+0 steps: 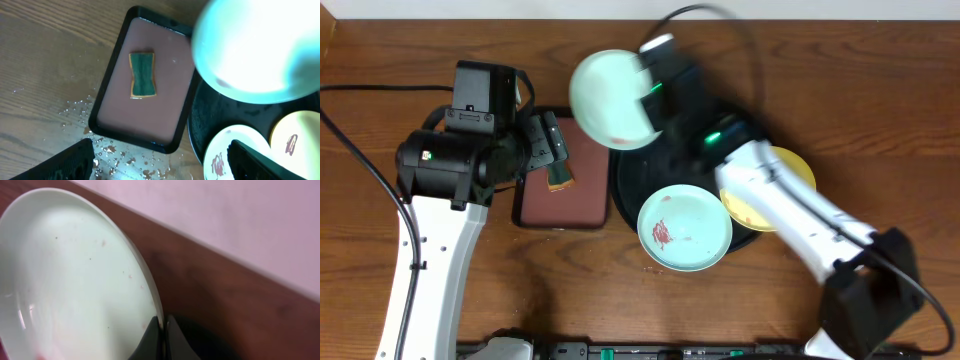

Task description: Clean dirty plates on tray and stack at the side

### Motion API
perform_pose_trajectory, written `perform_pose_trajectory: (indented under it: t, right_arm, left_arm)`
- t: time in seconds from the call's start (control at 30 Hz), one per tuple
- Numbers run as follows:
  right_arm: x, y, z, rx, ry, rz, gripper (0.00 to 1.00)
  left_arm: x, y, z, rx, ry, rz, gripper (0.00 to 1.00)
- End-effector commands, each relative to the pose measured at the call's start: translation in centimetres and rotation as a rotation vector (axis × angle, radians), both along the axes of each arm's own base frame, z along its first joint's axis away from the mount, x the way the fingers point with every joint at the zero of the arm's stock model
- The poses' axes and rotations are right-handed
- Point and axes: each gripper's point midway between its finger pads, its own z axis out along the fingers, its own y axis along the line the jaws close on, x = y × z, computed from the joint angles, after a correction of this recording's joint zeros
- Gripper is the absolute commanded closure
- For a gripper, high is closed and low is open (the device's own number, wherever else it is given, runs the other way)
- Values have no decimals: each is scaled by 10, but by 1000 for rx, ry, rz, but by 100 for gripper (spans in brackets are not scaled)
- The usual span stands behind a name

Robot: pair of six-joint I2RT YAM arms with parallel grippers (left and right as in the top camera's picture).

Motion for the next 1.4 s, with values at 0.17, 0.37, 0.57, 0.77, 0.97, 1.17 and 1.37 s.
perform_pose_trajectory:
  t: [0.17, 0.37, 0.57, 0.77, 0.97, 1.17, 1.37]
  right_arm:
    - [-21, 9, 60, -253, -321, -212, 99]
    - [-34, 25, 72, -250, -368, -193, 99]
    - [-39, 35, 81, -281, -405, -162, 99]
    - [-45, 43, 81, -309, -413, -133, 99]
    - [-44, 41, 82, -309, -413, -136, 99]
    - [-44, 42, 84, -300, -419, -137, 99]
    - [-44, 43, 85, -306, -423, -135, 99]
  left_arm:
    - [0, 1, 4, 1, -9, -3, 14]
    - [0, 1, 4, 1, -9, -3, 14]
    - [0, 1, 4, 1, -9, -3, 14]
    - [0, 1, 4, 1, -9, -3, 14]
    - [0, 1, 4, 1, -9, -3, 14]
    - [0, 1, 4, 1, -9, -3, 14]
    - [0, 1, 4, 1, -9, -3, 14]
